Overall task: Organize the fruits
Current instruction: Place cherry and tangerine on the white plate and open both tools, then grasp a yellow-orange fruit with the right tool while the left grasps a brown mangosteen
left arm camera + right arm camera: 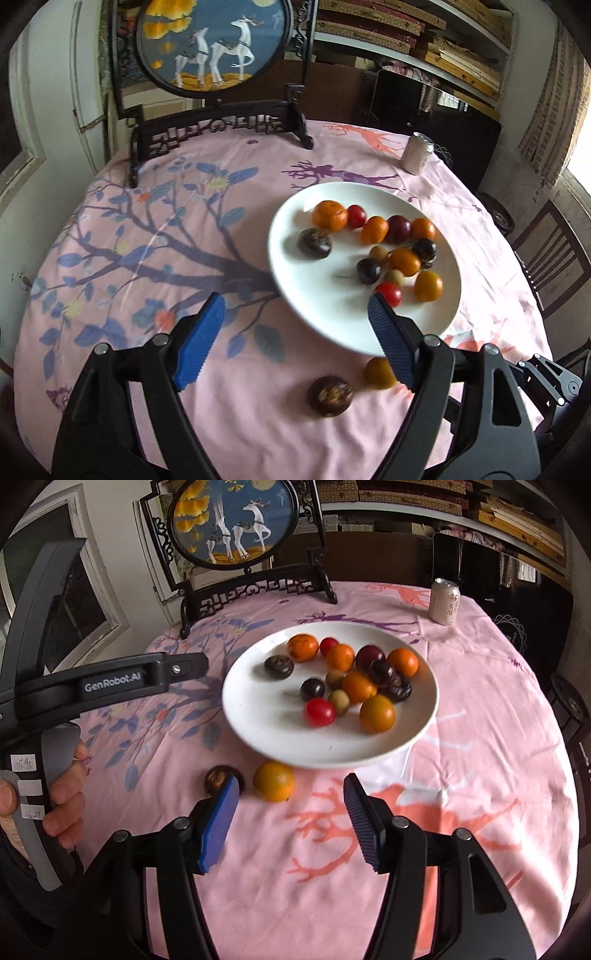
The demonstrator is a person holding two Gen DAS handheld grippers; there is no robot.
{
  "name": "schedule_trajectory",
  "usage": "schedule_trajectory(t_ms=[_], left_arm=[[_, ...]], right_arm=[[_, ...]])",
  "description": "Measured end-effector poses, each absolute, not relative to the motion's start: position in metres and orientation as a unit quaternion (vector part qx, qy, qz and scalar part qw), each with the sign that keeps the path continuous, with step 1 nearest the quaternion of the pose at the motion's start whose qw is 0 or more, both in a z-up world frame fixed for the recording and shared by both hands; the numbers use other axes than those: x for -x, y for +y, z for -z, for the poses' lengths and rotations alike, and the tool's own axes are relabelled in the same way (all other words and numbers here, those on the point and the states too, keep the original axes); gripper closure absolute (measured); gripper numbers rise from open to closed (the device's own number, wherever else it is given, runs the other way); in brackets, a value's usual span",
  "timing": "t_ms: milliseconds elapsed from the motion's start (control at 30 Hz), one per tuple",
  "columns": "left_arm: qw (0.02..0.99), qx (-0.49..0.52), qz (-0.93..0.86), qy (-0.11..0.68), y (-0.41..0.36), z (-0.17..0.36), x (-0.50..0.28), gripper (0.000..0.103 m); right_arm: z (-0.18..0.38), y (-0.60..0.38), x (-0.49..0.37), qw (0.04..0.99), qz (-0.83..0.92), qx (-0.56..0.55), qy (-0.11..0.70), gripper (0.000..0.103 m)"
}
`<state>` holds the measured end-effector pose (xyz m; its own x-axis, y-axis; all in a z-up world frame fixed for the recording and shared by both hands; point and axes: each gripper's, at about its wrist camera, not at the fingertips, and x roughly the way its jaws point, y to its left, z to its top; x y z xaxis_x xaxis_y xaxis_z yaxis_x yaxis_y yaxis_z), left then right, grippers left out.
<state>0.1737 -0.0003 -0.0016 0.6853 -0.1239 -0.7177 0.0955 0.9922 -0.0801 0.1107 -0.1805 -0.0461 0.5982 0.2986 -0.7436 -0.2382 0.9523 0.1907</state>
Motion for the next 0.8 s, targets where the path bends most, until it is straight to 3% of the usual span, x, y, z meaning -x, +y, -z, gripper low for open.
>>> schedule_trajectory(t_ms=[333,467,600,800], left_arm=[[0.906,0.042,0.019,0.420,0.066,0.052,-0.112,0.022],[0.903,0.045,0.029,0.426,0.067,0.059,-0.102,0.022],[0.899,0.038,0.048,0.434,0.052,0.062,-0.102,0.022],[0.892,0.014,0.065,0.447,0.020,0.067,-0.110,0.022]], right_arm=[[0.094,-0.150,-0.133,0.881,-0.134,-0.030,0.452,0.040],[0.101,-0.148,-0.148,0.882,-0.129,-0.030,0.453,0.050],[0.106,-0.145,-0.157,0.876,-0.147,-0.036,0.457,0.067],[0.089,-0.162,-0.127,0.879,-0.134,-0.042,0.455,0.067]])
